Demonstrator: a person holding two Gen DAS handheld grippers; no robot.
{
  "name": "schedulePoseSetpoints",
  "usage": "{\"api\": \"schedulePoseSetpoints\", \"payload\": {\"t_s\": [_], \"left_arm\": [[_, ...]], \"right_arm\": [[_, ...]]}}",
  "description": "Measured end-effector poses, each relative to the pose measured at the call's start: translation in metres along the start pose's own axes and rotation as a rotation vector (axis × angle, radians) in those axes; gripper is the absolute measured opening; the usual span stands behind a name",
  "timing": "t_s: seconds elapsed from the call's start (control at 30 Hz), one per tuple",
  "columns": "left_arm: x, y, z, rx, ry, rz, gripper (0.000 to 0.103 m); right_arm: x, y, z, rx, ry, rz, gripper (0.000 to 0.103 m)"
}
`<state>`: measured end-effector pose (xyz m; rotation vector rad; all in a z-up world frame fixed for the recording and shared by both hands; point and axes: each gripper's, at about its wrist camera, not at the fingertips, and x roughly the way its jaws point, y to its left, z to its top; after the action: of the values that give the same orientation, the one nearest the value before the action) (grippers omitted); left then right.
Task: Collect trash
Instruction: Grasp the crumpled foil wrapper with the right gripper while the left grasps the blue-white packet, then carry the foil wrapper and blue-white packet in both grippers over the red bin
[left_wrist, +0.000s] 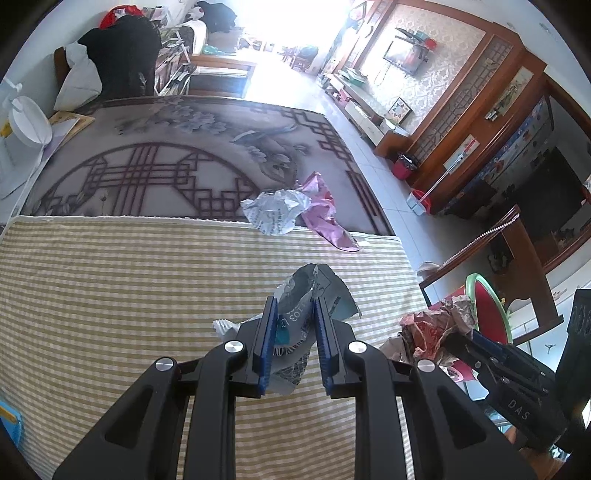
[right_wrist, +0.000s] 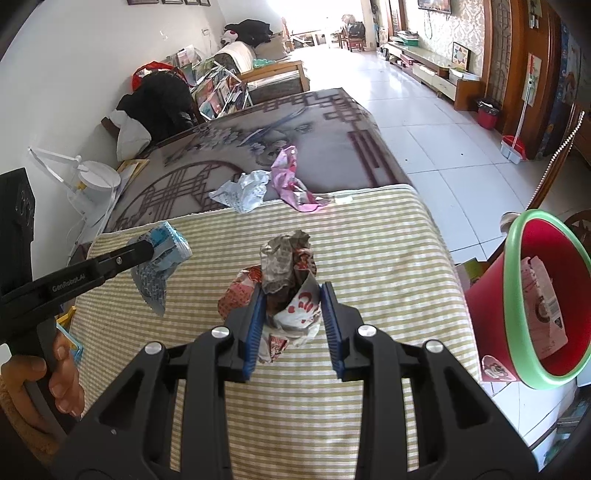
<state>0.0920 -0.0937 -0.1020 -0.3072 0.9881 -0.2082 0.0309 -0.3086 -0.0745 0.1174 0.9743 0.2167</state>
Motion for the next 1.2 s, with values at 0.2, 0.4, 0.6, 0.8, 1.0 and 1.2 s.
{"api": "schedulePoseSetpoints", "payload": {"t_s": [0.2, 0.4, 0.6, 0.8, 1.0, 1.2], "left_arm": [[0.002, -0.013, -0.001, 0.013, -0.001, -0.002, 0.018], [0.002, -0.031, -0.001, 0.039, -0.005, -0.005, 0.018], [0.002, -0.054, 0.000, 0.073, -0.010, -0.011, 0.018], [0.001, -0.073, -0.003, 0.094, -0.015, -0.014, 0.016], [0.007, -0.085, -0.006, 0.103, -0.007, -0.010, 0.016], [0.020, -0.083, -0.008, 0.154, 0.029, 0.017, 0.040]], "right_arm": [[-0.005, -0.011, 0.002, 0.000, -0.006, -0.002, 0.030], [-0.013, -0.024, 0.003, 0.013, -0.024, -0.005, 0.030], [-0.024, -0.042, 0.004, 0.029, -0.043, -0.008, 0.030], [-0.033, -0.061, 0.004, 0.041, -0.058, -0.012, 0.030], [-0.037, -0.074, 0.004, 0.048, -0.060, -0.016, 0.030], [-0.040, -0.090, 0.001, 0.069, -0.057, -0.021, 0.030]]}}
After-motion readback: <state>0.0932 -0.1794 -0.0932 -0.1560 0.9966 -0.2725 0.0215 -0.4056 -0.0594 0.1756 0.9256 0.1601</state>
